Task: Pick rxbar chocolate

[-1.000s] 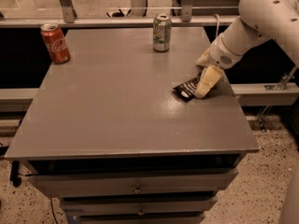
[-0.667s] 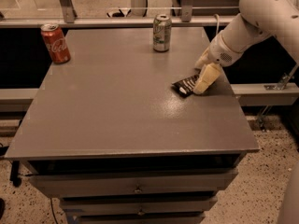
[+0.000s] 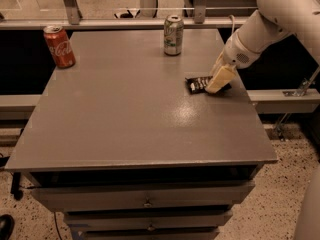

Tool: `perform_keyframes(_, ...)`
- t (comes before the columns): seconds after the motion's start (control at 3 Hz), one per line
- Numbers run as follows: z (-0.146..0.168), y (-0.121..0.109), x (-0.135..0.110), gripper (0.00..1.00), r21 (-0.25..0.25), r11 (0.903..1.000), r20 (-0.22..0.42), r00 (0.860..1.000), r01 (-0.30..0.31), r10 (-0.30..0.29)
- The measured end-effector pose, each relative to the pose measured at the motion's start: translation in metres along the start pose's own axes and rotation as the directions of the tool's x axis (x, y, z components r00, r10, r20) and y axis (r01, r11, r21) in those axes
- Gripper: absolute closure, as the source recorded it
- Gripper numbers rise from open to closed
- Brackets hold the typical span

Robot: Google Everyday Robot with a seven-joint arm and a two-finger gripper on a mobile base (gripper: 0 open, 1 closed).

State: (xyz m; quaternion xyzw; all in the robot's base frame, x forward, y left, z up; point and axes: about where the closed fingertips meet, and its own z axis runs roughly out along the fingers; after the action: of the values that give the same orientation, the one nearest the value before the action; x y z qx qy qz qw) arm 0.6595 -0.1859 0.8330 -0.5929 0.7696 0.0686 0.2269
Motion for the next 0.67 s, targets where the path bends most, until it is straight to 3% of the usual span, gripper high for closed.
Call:
perform_keyframes(0.33,-0.010,0.029,-0.014,1.00,-0.020,0.9997,0.029,0.999,-0.013,0.013)
perform_keyframes(0.67,-0.046,0.094,-0.063,1.00,-0.035,0.9992,0.148,0.989,-0.020,0.025)
